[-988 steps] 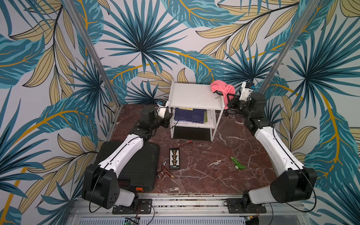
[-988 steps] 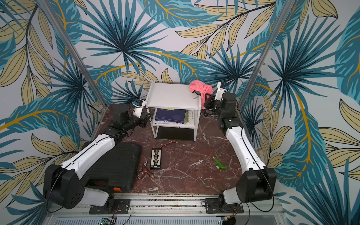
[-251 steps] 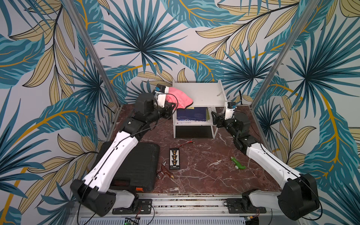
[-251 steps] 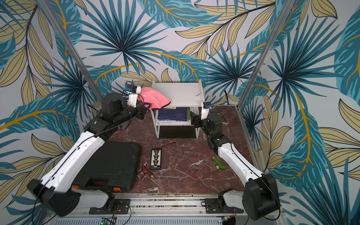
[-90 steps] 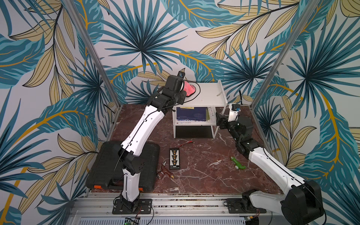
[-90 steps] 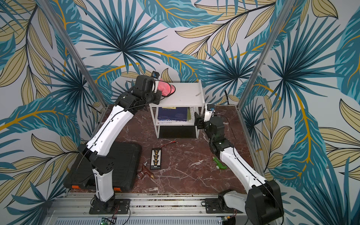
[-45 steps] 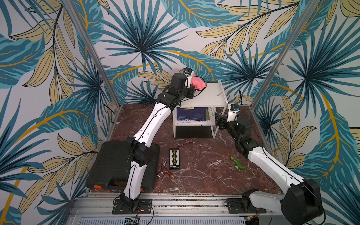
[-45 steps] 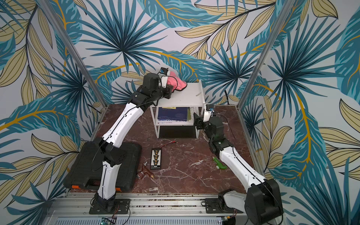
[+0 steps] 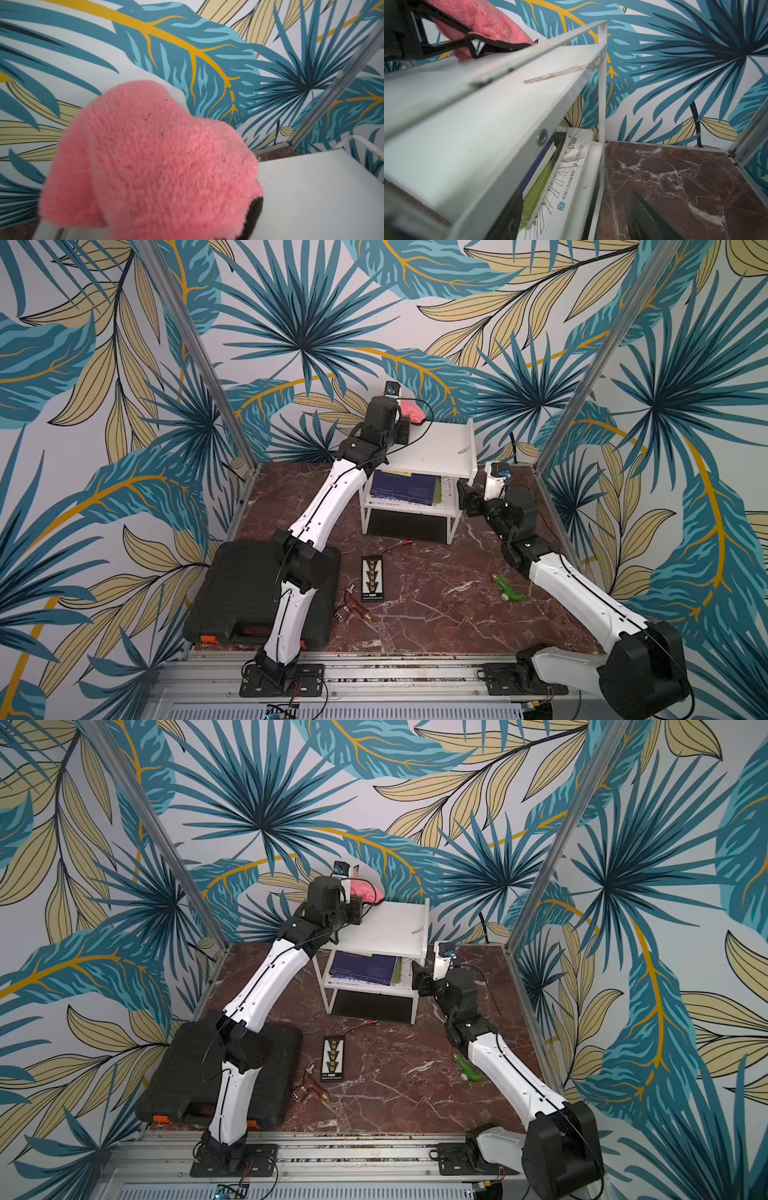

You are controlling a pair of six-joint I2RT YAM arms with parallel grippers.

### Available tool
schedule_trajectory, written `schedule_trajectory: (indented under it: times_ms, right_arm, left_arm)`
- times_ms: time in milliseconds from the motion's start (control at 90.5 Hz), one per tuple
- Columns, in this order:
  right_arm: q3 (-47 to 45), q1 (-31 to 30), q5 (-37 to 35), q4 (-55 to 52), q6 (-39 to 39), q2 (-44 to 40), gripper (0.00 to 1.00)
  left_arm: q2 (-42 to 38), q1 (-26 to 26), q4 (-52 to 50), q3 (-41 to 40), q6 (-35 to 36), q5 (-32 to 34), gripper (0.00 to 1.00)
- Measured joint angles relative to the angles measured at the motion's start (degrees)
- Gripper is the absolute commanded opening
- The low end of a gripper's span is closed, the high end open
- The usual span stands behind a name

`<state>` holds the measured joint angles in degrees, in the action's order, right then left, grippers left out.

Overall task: Wipe the bookshelf clean with a cloth
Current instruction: Wipe the dust from the shelf.

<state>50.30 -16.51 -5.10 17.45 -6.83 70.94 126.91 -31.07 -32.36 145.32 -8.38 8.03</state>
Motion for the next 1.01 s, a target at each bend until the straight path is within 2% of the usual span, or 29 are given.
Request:
schedule_trajectory:
  times_ms: [111,199,276,354,464,553,630,729,906,1006]
  right_arm:
    - [0.0,-0.02,-0.2,0.0,0.0,0.0,0.75]
    - [0.02,-0.2,0.11,0.0,-0.09,0.0,0.64]
    - [0.09,-0.48,0.22,0.09,-0.15,0.26,0.58]
    - [0.39,-0.76,0.46,0.17,0.17,0.85,0.51]
    - [1.14,-0.94,1.14,0.0,0.81,2.03,0.39]
    - [1.9,-0.98,1.53,-0.04,1.84,2.75,0.3]
    - [2.73,-0.7,1.9,-0.52,2.54,3.52,0.23]
    - [4.35,0.04,2.32,-1.2,3.54,4.87,0.18]
    - [6.4,2.12,4.0,-0.81,5.84,7.43,0.15]
    - [6.58,2.62,5.42,-0.33,6.45,7.91,0.15]
  left_arm:
    - [0.09,-3.85,0.15,0.24,0.02,-5.01,0.0]
    - [0.09,-6.4,-0.09,0.24,0.26,-7.67,0.0]
    - [-0.35,-8.07,-0.26,-0.55,1.44,-6.84,0.0]
    - [-3.45,-8.22,0.31,-5.6,3.37,-1.66,0.0]
    - [-9.44,-6.45,0.85,-13.14,6.58,10.29,0.0]
    - [-12.66,-4.57,1.16,-15.61,9.09,20.28,0.0]
    - [-14.19,-3.41,1.09,-16.26,9.7,24.59,0.0]
    - [-15.19,-4.7,0.74,-16.96,9.49,23.1,0.0]
    - [-16.76,-10.69,0.02,-21.75,8.96,13.84,0.0]
    - [-18.71,-12.41,0.9,-26.99,9.49,18.29,0.0]
